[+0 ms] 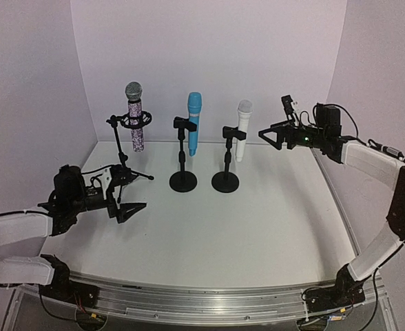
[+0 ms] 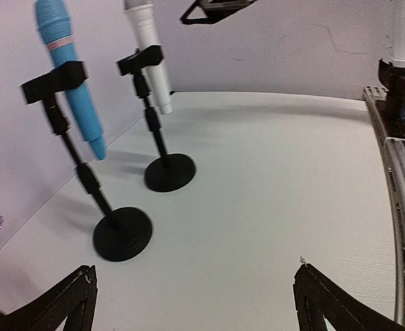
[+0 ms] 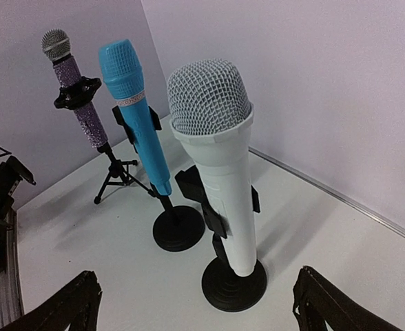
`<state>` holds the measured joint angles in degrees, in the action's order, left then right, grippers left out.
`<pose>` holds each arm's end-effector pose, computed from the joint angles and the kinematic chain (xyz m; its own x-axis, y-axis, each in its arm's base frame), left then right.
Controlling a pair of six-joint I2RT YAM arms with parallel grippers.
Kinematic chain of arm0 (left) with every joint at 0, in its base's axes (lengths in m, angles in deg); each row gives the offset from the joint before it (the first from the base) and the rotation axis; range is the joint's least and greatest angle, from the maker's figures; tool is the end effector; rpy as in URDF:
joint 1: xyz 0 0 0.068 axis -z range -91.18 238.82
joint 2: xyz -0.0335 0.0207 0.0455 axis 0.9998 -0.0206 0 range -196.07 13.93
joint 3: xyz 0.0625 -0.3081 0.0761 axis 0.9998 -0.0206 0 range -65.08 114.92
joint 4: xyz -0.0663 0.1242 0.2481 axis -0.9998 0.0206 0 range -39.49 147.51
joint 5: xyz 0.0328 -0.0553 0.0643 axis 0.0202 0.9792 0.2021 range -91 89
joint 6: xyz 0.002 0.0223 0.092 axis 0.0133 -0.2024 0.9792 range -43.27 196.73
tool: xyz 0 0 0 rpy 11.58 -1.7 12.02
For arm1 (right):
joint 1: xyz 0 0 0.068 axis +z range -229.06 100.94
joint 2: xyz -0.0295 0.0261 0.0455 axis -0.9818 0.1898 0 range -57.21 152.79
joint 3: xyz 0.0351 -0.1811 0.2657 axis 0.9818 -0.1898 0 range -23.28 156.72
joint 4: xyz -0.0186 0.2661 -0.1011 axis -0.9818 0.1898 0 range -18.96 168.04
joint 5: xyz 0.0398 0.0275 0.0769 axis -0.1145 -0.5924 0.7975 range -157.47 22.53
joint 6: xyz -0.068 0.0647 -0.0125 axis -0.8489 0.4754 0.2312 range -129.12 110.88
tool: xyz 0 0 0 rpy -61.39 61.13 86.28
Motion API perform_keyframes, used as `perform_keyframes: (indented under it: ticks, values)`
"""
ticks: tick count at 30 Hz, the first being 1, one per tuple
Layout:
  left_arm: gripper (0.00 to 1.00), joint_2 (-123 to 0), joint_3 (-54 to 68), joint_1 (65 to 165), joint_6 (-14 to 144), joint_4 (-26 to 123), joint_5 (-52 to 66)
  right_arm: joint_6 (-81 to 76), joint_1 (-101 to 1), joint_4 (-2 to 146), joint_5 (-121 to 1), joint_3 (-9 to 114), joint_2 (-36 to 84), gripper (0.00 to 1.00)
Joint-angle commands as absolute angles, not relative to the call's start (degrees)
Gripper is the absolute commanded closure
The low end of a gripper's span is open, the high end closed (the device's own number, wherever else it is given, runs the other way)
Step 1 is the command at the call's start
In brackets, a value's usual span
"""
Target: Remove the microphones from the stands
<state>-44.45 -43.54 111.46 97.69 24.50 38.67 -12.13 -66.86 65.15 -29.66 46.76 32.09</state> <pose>0.2041 -0.1444 0.2423 0.1510 0.2354 -0.9601 0.8791 0.4121 0.2393 0.4081 0.1419 0.3642 -0.1863 -0.0828 -0.9790 -0.7607 0.6428 0.0904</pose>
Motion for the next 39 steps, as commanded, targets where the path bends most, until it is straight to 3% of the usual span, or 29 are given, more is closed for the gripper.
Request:
perform_keyframes:
  ticks: [1, 7, 13, 15, 22, 31, 39]
  values:
    - [0.0, -57.7, -31.47, 120.77, 99.17, 25.82, 36.53, -13.18, -66.4, 64.32, -26.13, 49.96, 34.27, 0.05]
    - [0.04, -78.27, -14.41, 127.96, 93.31, 19.26, 36.2, -11.69, -66.41, 60.57, -27.34, 48.41, 33.78, 0.05]
    - [0.27, -95.04, 0.13, 133.31, 85.52, 11.71, 25.31, -9.56, -66.4, 56.89, -29.07, 44.95, 32.07, 0.06]
    - [0.3, -99.62, 4.59, 135.15, 83.67, 10.11, 20.22, -9.55, -66.45, 56.03, -30.01, 43.66, 30.79, 0.06]
    - [0.27, -110.87, 15.26, 136.51, 75.53, 7.75, 3.46, -9.94, -66.43, 55.32, -32.13, 38.76, 25.39, 0.06]
    - [0.23, -120.35, 23.68, 136.54, 75.37, 5.88, -0.09, -9.85, -66.41, 54.71, -31.4, 37.93, 24.36, 0.06]
    - [0.3, -130.34, 35.43, 136.53, 76.64, 3.93, -4.86, -7.76, -66.4, 54.35, -29.11, 39.67, 26.01, 0.06]
